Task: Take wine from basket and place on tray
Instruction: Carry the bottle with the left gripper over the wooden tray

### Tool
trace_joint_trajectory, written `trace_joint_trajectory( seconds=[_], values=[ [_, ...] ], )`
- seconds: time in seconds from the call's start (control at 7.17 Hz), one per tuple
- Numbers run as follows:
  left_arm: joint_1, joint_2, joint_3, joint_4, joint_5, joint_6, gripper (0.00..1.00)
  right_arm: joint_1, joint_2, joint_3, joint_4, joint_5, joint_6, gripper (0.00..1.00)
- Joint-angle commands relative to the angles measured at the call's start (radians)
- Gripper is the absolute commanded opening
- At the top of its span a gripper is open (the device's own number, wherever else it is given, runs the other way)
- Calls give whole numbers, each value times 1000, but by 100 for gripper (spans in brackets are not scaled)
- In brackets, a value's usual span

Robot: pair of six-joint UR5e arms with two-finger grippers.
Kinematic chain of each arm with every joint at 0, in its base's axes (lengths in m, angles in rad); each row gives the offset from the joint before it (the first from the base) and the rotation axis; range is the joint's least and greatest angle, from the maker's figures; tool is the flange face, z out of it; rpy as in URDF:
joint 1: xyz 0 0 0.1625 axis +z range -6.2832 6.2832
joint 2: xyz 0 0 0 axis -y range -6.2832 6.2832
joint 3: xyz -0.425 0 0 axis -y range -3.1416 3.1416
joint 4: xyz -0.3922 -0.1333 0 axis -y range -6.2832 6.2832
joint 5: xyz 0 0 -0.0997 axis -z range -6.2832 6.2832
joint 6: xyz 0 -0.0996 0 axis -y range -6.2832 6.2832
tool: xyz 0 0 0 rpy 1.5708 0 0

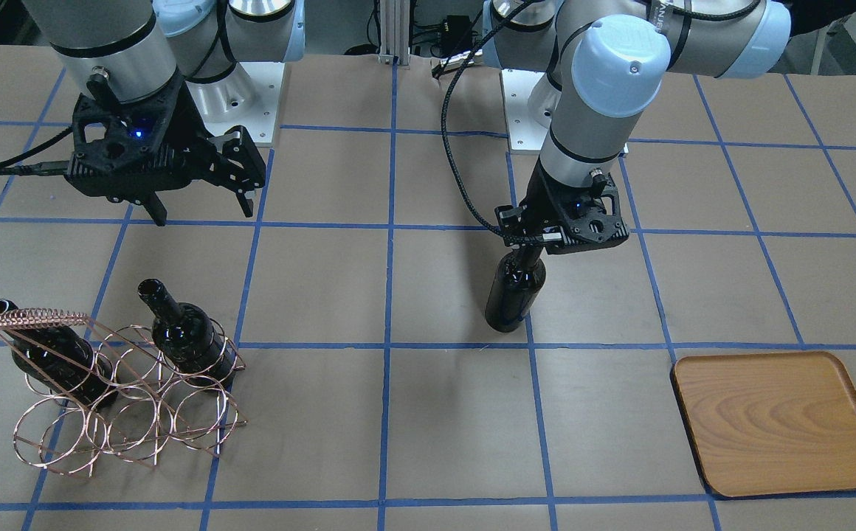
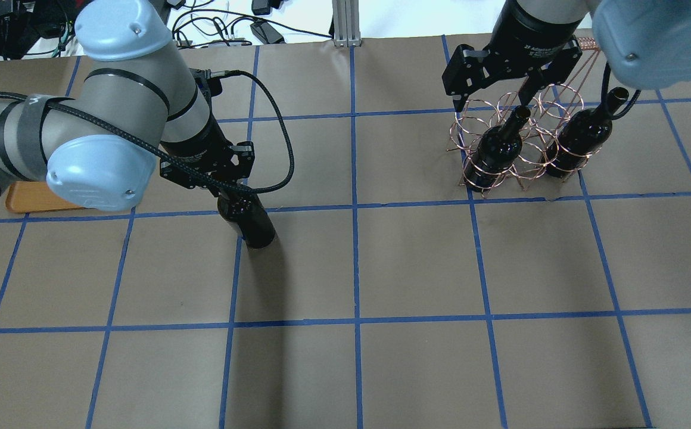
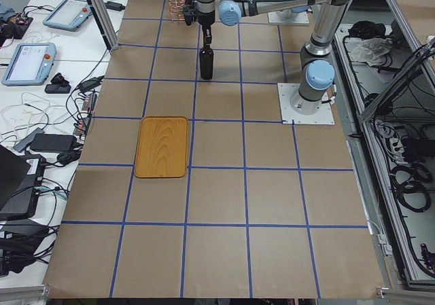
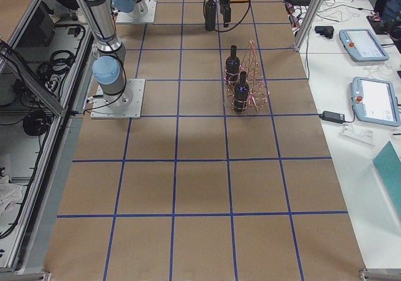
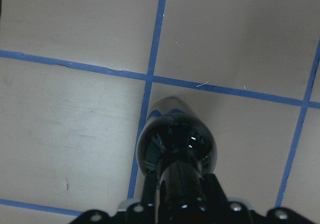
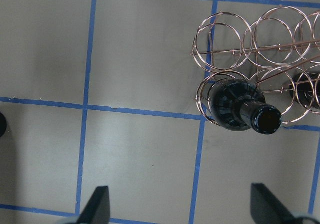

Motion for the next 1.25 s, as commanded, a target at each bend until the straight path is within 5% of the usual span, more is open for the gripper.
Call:
trace_joint_trajectory(
  seconds=[0.0,0.14,0.42,0.84,0.98,1.12],
  values=[
    [0,9,0,0,3,-1,12,-21,-2,2,18,0,1,100],
    [0,17,7,1,6,9,0,-21,-2,2,22,3,1,100],
    [52,43,59,-3,117,81,0,-23,-5,6,32,1,1,100],
    [248,57,165,-86,90,381,0,-21,-26,11,44,-11,1,100],
    [365,57,176,-97,-40,571,0,-21,-27,11,33,-9,1,100],
    [500,51,176,-101,-55,694,0,-21,-27,11,42,-11,1,100]
  ],
)
